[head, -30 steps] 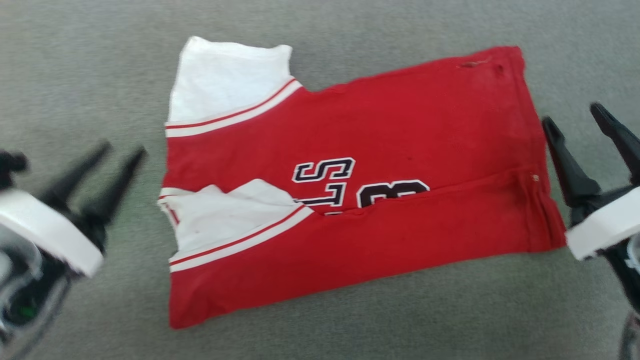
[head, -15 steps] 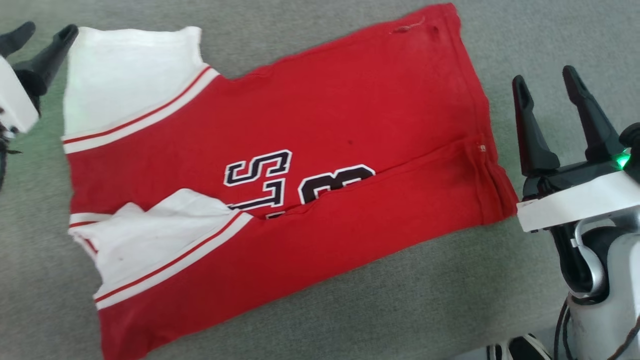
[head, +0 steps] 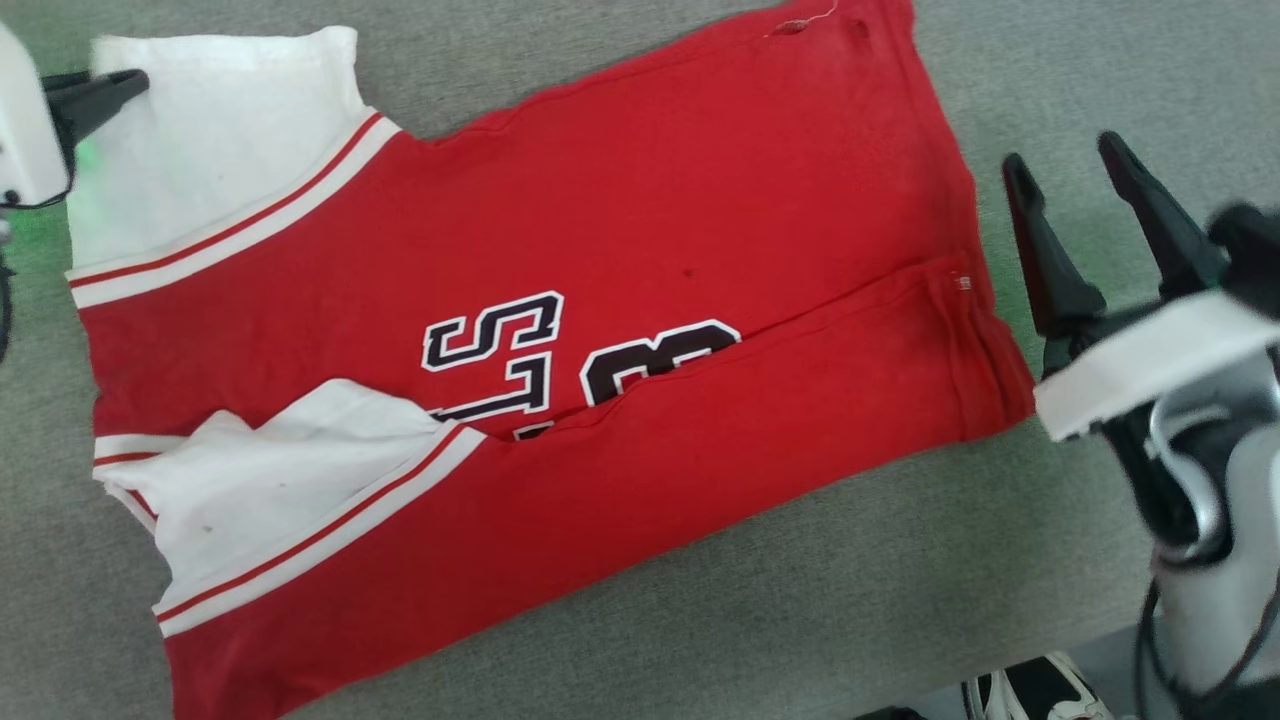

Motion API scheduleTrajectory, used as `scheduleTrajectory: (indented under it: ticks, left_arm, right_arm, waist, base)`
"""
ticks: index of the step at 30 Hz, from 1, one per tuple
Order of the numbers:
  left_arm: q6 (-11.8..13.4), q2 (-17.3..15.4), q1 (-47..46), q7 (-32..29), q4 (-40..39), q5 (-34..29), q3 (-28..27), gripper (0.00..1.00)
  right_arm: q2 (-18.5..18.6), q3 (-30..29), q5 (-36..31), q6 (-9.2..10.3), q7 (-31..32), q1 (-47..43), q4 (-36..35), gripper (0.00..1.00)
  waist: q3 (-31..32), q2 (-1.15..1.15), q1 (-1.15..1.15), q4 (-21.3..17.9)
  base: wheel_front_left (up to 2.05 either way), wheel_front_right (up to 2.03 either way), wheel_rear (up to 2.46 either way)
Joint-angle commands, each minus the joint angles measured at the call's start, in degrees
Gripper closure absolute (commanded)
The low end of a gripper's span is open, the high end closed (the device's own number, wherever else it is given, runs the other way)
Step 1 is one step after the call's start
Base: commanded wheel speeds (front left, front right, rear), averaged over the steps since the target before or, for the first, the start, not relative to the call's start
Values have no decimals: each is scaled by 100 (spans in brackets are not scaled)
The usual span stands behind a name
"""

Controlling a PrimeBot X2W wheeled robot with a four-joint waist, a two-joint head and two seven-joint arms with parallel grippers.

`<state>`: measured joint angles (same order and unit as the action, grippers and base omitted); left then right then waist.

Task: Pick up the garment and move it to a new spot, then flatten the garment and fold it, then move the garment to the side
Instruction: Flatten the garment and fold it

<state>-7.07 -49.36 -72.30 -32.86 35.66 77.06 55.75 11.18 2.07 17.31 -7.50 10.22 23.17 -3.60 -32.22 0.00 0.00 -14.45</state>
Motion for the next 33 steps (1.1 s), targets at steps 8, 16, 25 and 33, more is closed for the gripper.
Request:
scheduleTrajectory:
  ticks: [8, 16, 25, 33]
  left_arm:
    - [-46, 432, -114, 264, -180, -94, 146, 100]
    - [-48, 571, -229, 534, -454, -12, 275, 100]
    - [-31, 691, -236, 854, -629, 108, 446, 100]
    - [-33, 678, -19, 1597, -1003, 374, 379, 100]
  right_arm:
    - [880, 705, 587, 4, 2146, 1816, 1051, 0]
    - [1118, 1206, 1187, 4, 3521, 3327, 2320, 0]
    - [1211, 1569, 1399, 4, 3732, 3687, 2995, 100]
    - [1413, 1542, 1364, 4, 2823, 3468, 2747, 100]
  waist:
    - [-199, 0, 0, 416]
    - [-421, 0, 0, 804]
    - [-463, 0, 0, 985]
    - [6, 0, 0, 1176]
  base:
    - [0, 0, 0]
    - [0, 0, 0]
    - [0, 0, 0]
    - [0, 0, 0]
